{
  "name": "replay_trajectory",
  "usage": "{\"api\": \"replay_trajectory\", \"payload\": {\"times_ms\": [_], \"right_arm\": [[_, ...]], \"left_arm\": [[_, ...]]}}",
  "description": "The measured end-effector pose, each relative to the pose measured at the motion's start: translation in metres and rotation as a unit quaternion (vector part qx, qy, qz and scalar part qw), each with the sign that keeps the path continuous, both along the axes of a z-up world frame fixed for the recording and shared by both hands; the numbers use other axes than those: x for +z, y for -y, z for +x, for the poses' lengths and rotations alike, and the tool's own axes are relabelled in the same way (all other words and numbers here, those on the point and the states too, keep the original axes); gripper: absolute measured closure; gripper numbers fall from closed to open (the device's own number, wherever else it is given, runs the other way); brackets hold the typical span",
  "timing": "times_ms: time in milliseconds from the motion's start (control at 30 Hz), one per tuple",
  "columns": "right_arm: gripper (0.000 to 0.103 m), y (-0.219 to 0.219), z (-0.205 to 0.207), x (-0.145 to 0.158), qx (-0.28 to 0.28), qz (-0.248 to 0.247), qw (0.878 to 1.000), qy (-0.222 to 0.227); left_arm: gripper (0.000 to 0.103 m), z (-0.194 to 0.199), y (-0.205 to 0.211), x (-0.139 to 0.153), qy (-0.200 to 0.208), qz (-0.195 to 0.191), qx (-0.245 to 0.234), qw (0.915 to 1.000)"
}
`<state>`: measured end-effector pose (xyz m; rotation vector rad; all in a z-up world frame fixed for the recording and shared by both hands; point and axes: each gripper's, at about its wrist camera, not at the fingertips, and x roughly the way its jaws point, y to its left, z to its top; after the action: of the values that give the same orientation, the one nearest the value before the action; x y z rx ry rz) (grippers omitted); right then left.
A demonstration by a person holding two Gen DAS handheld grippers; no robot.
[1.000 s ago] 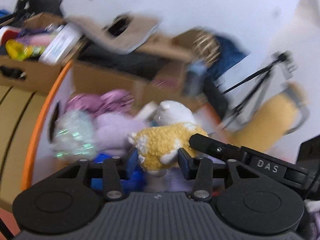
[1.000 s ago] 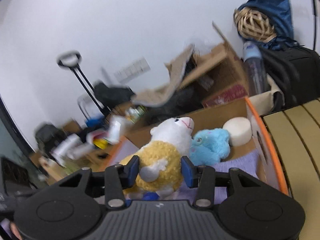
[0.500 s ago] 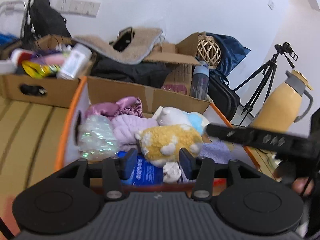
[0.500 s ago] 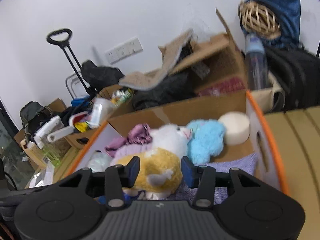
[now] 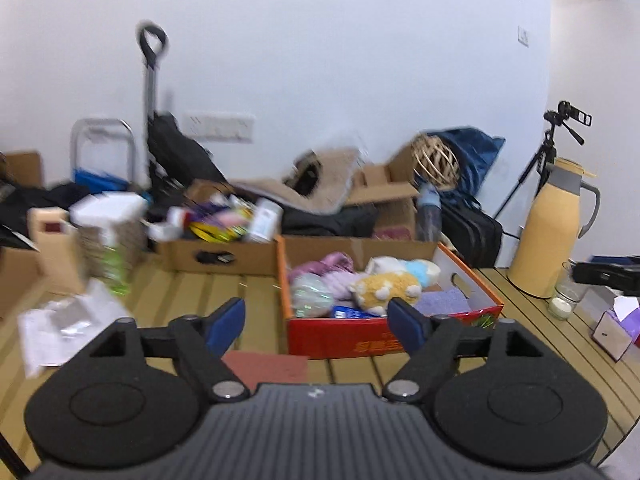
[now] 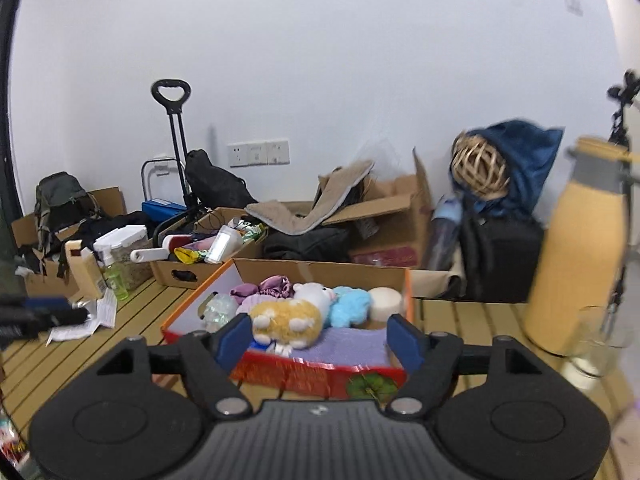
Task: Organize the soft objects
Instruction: 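Withdraw both tools from the box back over the table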
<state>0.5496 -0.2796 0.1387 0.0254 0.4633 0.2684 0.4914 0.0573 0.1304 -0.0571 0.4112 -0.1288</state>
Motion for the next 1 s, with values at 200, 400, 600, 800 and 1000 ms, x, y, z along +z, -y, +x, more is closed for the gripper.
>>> {"api": "replay_trajectory", "payload": {"times_ms": [200, 400, 600, 800, 1000], "right_arm": [[0.022, 0.009, -0.099, 0.011, -0.015, -0.011, 0.999, 0.030], [0.017, 0.011, -0.201, 0.003, -0.024, 0.004, 0.998, 0.053], [0.016, 0.001, -0.290, -0.010, -0.021, 0.018, 0.996, 0.085], [0.005, -0.018, -0.374, -0.041, -0.016, 0.034, 0.995, 0.095], [0.002, -0.043, -0.429, -0.064, 0.016, -0.030, 0.994, 0.102]], "left_arm": [[0.009, -0.096, -0.009, 0.014, 0.047, 0.031, 0.027, 0.9981], [0.002, -0.205, -0.014, -0.008, 0.075, 0.010, 0.052, 0.9958], [0.000, -0.290, -0.011, -0.029, 0.081, -0.006, 0.053, 0.9952], [0.000, -0.356, -0.004, -0.044, 0.091, -0.004, 0.042, 0.9950], [0.000, -0.401, 0.009, -0.061, 0.092, -0.009, 0.030, 0.9952]]}}
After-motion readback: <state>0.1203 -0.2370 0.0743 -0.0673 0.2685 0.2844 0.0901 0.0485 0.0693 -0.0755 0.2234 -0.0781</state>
